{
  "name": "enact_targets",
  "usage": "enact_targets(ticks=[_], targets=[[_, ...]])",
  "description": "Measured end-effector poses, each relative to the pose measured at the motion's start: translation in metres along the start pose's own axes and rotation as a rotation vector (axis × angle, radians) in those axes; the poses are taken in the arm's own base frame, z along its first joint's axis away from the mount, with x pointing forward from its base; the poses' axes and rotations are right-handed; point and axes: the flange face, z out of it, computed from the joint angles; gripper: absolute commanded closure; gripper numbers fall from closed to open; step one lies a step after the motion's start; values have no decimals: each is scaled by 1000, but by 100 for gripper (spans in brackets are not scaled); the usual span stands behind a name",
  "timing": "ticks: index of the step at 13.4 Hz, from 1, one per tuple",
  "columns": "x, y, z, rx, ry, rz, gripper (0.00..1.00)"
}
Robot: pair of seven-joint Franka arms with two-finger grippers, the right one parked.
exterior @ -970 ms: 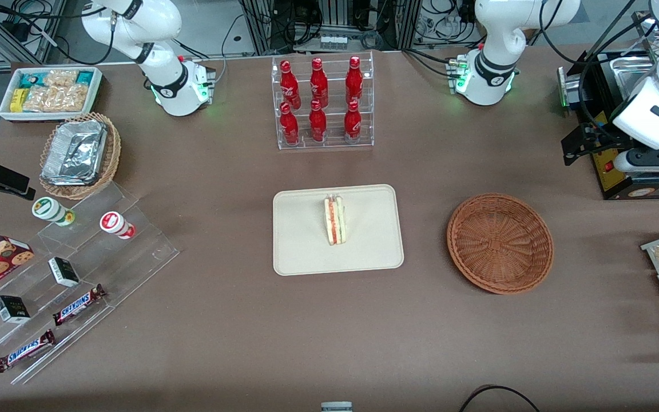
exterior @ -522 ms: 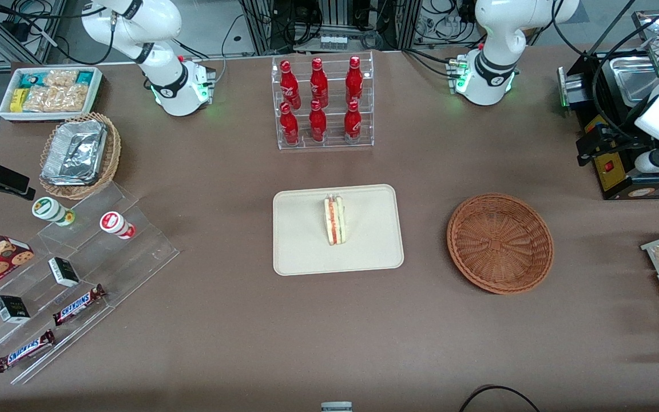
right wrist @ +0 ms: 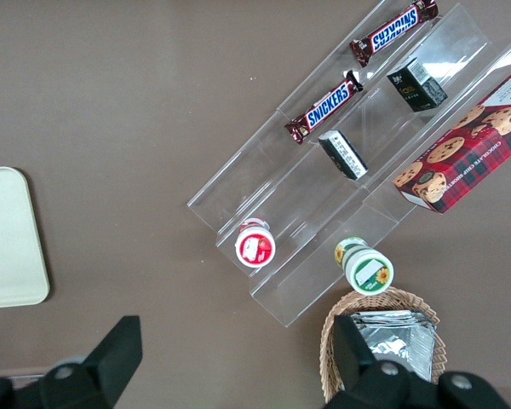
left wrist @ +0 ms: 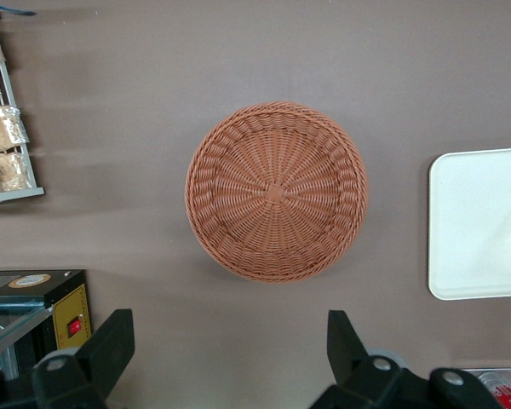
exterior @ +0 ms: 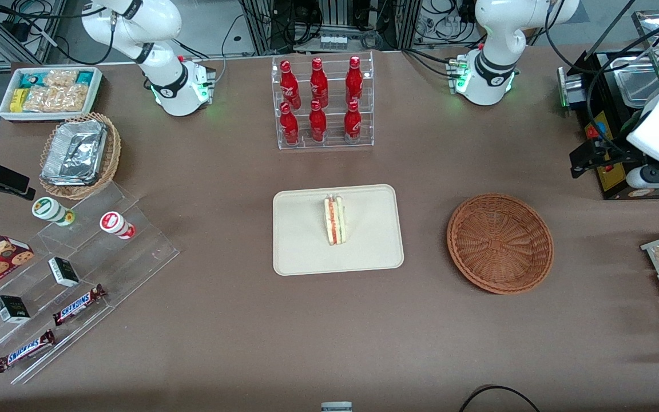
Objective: Place sandwich from basket to tray
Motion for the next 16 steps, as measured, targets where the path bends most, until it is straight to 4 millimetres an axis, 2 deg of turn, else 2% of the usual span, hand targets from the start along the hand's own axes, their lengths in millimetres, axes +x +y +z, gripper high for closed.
enact_targets(ticks=[4, 7, 11, 16], targets=[[6, -4, 6, -1, -6, -6, 0], [10, -6, -3, -3, 14, -10, 0], [11, -18, -7, -3, 21, -26, 0], [11, -16, -8, -3, 22, -22, 0]])
